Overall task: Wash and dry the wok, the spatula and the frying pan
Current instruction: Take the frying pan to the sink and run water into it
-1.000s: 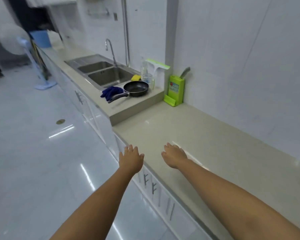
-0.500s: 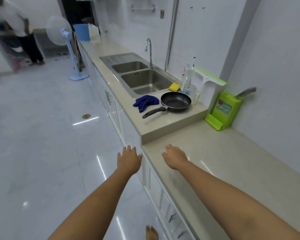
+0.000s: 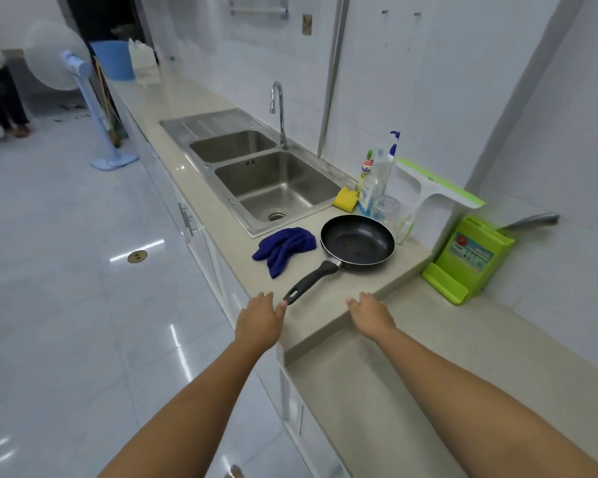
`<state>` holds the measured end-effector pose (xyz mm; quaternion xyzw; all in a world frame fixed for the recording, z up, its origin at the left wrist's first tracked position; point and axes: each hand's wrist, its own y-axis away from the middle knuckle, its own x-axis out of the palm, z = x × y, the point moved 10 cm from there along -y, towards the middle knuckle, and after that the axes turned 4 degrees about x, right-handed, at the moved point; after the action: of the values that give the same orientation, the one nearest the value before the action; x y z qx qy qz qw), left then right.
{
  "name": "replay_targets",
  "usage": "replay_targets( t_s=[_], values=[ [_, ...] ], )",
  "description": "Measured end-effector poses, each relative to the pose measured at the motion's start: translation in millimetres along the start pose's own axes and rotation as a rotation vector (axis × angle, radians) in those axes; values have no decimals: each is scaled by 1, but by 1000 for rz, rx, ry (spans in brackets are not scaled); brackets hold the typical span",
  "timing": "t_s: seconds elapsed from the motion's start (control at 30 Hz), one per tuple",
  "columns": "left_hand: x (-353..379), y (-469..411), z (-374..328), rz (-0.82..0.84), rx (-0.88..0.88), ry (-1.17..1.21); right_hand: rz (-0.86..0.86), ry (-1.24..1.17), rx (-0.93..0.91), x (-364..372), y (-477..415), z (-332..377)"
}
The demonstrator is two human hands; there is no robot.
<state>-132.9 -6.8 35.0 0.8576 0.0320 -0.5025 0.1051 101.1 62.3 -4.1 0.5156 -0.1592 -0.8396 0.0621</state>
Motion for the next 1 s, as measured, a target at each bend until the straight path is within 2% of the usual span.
replay_targets(
  t_s=[0.17,0.3,0.47,0.53,0.67,0.73,0.87,1.0],
  values=[
    [13,-72,-31,113,122,176,-165,-215,209,-31,-53,-23],
    [41,-116,-46,435,169,222,-249,-419,378,-42,-91,-34],
    [69,-147,-49,743,134,381,-378,-613,511,-53,-115,-36],
    [76,-153,-51,797,76,460,-407,-665,549,-49,-117,-40],
    [87,-159,-53,861,-11,464,-427,-898,597,-36,-126,-49],
    [87,-161,-54,856,-8,416,-418,-1049,639,-30,-122,-49],
    [52,-197,-52,536,149,304,-447,-1254,619,-18,-128,-40],
    [17,-223,-44,423,302,99,-483,-1343,641,-2,-129,-22]
  ],
)
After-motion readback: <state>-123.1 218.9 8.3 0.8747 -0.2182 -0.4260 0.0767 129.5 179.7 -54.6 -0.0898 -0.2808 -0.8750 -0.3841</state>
